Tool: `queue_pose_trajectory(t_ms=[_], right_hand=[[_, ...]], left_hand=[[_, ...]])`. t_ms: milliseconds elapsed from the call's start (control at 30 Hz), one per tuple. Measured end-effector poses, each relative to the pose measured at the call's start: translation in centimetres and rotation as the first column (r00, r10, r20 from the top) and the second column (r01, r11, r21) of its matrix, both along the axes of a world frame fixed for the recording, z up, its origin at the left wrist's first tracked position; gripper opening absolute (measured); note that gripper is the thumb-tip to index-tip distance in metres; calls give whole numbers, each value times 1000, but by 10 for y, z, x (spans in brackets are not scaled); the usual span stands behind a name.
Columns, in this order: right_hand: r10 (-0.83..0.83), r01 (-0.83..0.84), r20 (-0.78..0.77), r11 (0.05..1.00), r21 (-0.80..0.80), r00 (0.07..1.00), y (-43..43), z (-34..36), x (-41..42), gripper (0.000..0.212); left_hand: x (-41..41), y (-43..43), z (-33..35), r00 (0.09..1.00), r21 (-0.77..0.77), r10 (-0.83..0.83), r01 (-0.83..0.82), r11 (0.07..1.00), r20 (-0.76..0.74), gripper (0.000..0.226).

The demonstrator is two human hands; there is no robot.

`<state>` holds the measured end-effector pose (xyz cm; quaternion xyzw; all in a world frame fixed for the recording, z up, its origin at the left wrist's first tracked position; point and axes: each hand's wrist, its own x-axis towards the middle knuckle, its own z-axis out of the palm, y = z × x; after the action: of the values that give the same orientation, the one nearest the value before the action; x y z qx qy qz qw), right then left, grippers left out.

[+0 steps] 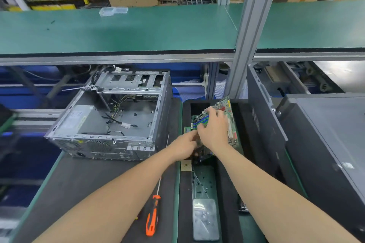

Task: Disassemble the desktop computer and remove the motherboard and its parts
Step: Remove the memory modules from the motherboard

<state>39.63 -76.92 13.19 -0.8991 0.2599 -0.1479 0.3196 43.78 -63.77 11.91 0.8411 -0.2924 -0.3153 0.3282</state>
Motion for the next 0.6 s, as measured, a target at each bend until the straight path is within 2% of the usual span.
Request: queue_pose_trajectory(t_ms=[67,200,300,367,467,533,600], right_hand=[[84,-81,-34,993,86,996,23,0,-5,37],[214,-163,-187,953,255,959,71,-9,-23,21],[315,-179,-333,907,382,889,105,-17,-40,15],[375,-158,-435,876,456,819,124,-23,-48,17],[381,-65,-565,864,499,731,150,-34,-60,26],[355,-41,-608,883,468,711,165,-41,-67,29],[293,-33,-611,916,400,736,175,-46,-70,27]], left_hand=[[-8,36,4,1000,0,-23,23,1000,-2,62],[-28,111,8,998,55,54,-57,997,44,33],[-38,152,1,983,219,76,-112,969,167,19],[-40,171,-9,948,349,111,-217,912,299,7],[-40,193,-30,925,456,188,-331,826,330,38],[-42,200,-45,947,492,159,-283,823,278,45],[-46,204,-56,955,470,137,-250,847,262,46]])
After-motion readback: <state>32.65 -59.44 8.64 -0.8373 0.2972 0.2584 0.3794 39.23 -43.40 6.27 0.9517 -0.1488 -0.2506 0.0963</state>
